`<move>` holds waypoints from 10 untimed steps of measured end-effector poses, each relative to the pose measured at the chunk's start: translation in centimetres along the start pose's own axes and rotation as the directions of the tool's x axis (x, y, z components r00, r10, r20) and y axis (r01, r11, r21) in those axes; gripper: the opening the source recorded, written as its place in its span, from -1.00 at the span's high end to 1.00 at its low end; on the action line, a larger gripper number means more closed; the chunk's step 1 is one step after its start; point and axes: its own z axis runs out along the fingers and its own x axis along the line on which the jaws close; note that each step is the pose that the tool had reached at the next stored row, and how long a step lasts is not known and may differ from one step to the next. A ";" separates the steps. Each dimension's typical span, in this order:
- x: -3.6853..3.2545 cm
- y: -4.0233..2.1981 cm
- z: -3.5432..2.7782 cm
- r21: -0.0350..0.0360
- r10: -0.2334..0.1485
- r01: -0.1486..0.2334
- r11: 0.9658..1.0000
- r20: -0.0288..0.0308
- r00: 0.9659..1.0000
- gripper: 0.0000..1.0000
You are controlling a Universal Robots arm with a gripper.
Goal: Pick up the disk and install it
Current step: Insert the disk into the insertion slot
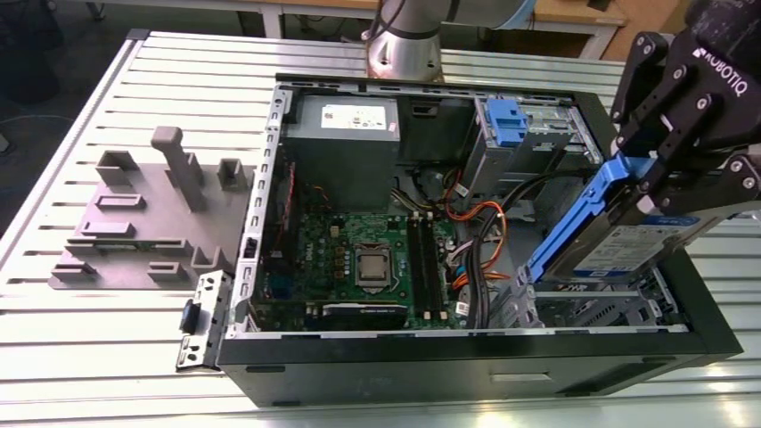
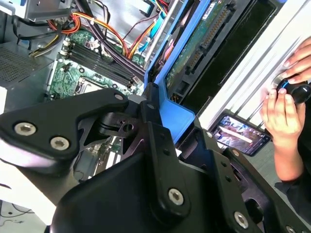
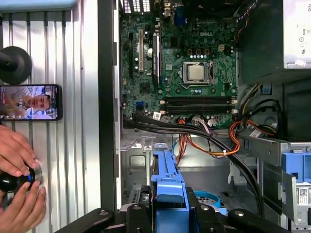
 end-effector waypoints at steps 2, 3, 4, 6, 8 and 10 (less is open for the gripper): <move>0.00 0.00 0.27 0.000 0.000 0.000 1.000 0.000 1.000 0.27; 0.01 0.00 0.40 0.000 0.000 0.000 1.000 0.000 1.000 0.27; 0.00 -0.01 0.52 0.000 0.000 0.000 1.000 0.000 1.000 0.27; 0.00 -0.01 0.74 0.000 0.000 0.000 1.000 0.000 1.000 0.27; 0.01 -0.02 0.99 0.000 0.000 0.000 1.000 0.000 1.000 0.27; 0.02 -0.02 1.22 0.000 0.000 0.000 1.000 0.000 1.000 0.27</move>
